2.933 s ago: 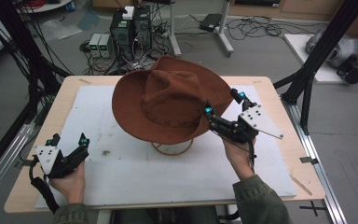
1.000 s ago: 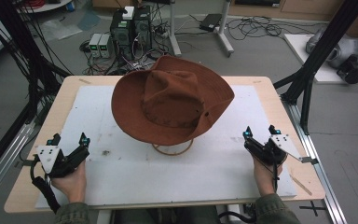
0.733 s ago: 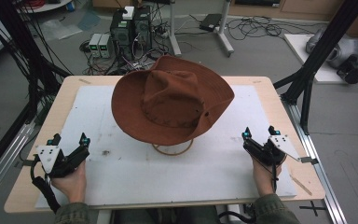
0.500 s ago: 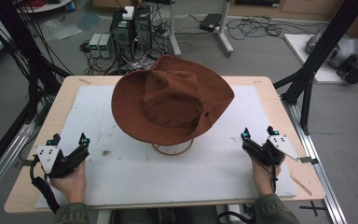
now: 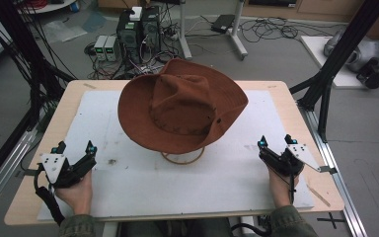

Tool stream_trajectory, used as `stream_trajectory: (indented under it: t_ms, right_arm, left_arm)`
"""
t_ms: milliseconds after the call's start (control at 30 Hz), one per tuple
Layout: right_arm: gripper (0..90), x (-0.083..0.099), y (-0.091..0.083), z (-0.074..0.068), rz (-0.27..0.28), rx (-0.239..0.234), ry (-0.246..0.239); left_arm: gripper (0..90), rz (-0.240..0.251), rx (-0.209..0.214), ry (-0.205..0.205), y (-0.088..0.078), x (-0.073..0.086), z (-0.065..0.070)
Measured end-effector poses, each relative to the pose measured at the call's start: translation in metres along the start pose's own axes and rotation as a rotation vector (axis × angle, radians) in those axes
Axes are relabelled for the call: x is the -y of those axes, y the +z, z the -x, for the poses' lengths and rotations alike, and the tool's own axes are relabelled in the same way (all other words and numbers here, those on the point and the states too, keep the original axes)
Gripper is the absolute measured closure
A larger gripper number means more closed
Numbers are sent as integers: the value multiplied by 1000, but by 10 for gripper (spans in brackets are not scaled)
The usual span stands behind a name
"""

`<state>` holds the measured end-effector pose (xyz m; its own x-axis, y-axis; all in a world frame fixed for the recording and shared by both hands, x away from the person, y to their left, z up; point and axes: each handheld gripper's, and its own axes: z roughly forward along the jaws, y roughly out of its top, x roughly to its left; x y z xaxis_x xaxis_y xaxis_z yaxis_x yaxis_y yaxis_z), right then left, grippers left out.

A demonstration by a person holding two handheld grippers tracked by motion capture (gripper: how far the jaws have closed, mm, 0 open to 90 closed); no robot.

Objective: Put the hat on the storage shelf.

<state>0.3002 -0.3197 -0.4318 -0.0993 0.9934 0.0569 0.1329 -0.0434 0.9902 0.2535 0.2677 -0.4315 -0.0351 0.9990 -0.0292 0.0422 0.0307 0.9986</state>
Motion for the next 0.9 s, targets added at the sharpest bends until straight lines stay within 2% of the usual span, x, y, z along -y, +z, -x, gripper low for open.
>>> stream_trajectory:
  t_ms: [333, 500, 900]
  right_arm:
    - [125, 1, -1, 1, -2, -1, -2]
    - [125, 2, 0, 2, -15, -1, 17]
    - [125, 3, 0, 2, -16, -3, 12]
  left_arm:
    - [173, -2, 8, -5, 2, 0, 2]
    - [173, -5, 10, -2, 3, 1, 3]
    - [173, -8, 10, 0, 3, 1, 3]
